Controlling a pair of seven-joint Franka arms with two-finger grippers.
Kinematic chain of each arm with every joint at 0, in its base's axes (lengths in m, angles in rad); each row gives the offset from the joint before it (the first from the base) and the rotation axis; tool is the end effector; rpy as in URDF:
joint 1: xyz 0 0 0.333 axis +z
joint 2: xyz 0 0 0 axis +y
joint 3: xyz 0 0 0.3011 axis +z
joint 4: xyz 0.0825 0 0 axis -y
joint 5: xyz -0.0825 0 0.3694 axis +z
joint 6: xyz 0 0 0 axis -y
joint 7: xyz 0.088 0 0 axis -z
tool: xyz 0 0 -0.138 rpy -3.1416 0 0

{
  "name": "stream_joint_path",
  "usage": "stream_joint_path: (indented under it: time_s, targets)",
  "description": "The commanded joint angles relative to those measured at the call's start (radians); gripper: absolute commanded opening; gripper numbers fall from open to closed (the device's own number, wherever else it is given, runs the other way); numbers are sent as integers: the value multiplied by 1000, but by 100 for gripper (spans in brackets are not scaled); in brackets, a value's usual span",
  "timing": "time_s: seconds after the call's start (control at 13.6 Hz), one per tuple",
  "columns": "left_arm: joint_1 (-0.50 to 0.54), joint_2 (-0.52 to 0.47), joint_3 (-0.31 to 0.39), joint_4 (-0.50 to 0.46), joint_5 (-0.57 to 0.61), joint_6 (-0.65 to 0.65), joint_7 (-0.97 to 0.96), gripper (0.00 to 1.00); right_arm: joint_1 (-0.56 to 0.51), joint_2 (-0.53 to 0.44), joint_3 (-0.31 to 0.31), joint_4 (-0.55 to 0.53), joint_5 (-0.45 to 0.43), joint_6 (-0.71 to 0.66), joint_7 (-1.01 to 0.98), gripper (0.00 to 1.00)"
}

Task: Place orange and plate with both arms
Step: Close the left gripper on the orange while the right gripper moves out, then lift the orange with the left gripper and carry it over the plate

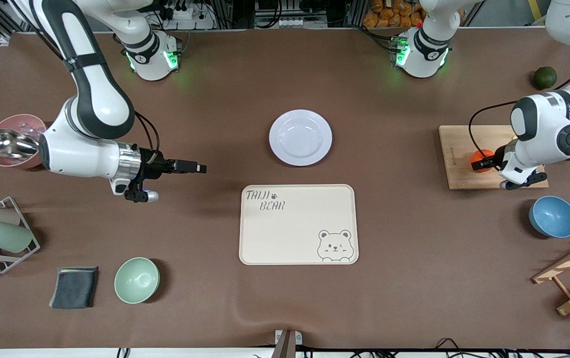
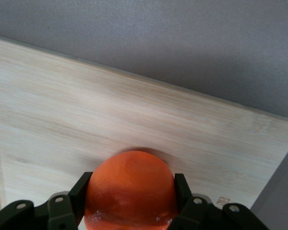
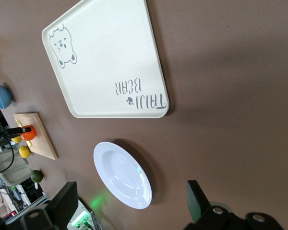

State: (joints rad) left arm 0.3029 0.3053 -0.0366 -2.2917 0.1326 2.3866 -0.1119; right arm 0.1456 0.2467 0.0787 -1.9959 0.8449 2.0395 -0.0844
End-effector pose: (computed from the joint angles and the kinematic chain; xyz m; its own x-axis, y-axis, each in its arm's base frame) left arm 0.4706 0.1315 0.1690 0.9407 0.2716 -0.2032 0.2603 -0.9621 -0.0808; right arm 0.5420 0.1867 0.3101 0.9593 -0.0659 -0.2747 -0.2300 -0.7470 -0.6237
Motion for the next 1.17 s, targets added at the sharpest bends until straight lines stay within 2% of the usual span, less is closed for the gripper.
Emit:
stream_joint_path:
  time_s: [0.0, 0.22, 0.29, 0.44, 0.66, 0.95, 1.1]
  targets:
    - [10, -20, -32, 6, 9, 2, 17, 14, -3, -1, 3, -49, 80, 36, -102, 100]
    - [12, -106, -150, 14, -2, -97, 0, 13, -4, 2, 3, -54, 91, 37, -110, 100]
    - [12, -144, -199, 33, -46, -163, -5, 14, -3, 2, 3, -55, 117, 36, -113, 100]
    - [10, -160, -281, 133, -129, -347, -40, 14, 3, 2, 3, -75, 143, 56, -135, 100]
    - [5, -154, -429, 303, -143, -555, -217, 14, 11, 3, 3, -104, 199, 80, -199, 100]
    - [-24, -103, -621, 357, -172, -552, -518, 14, 66, 6, 3, -139, 247, 168, -212, 100]
    - [-120, -78, -648, 363, -171, -531, -696, 14, 91, 6, 3, -144, 247, 206, -213, 100]
